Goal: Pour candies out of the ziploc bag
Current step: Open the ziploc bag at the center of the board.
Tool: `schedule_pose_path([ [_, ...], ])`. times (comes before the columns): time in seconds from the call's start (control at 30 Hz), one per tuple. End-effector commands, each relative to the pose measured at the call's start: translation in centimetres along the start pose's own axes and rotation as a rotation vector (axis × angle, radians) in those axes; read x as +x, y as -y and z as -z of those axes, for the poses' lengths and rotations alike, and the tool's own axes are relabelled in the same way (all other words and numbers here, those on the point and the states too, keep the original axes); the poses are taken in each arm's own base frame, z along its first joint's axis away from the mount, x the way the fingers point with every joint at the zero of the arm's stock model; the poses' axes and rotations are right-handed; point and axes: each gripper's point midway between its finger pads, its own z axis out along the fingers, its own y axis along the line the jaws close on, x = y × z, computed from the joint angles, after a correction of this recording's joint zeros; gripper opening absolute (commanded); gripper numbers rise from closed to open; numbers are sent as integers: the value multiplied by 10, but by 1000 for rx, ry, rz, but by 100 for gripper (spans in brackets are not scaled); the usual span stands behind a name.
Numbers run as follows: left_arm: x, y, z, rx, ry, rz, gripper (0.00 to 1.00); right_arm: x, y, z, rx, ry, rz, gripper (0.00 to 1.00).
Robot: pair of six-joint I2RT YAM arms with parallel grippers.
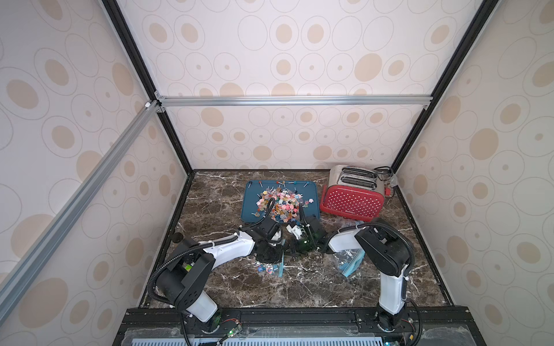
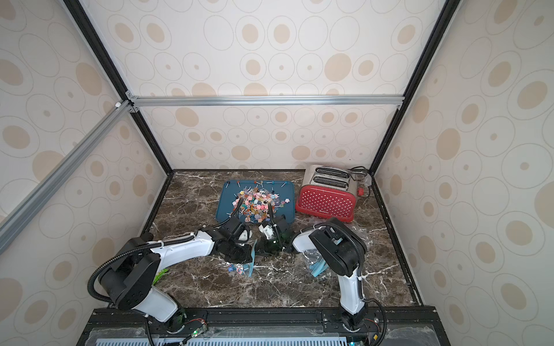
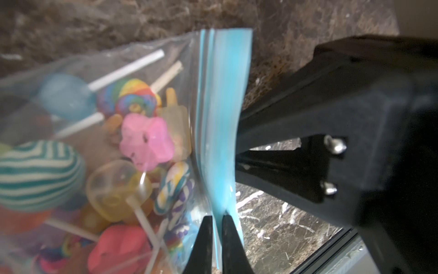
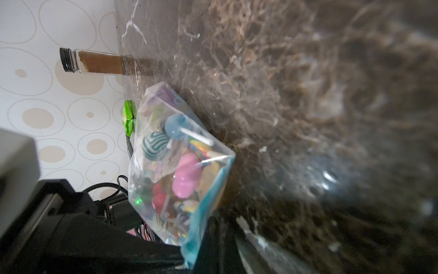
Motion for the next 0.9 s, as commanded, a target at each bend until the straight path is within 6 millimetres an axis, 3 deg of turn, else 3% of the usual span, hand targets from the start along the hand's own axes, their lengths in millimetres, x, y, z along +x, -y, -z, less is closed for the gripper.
schedule_pose_path([
  [0.0,-11,4,3,2,25,-14,9,0,-4,-3,-7,0,10,3],
  [0.5,-13,0,-4,-16,17,-5,0,2,-5,1,-7,5,14,5],
  [0.87,-17,-4,3,-49,50,1,0,20,7,21,93,-19,44,27],
])
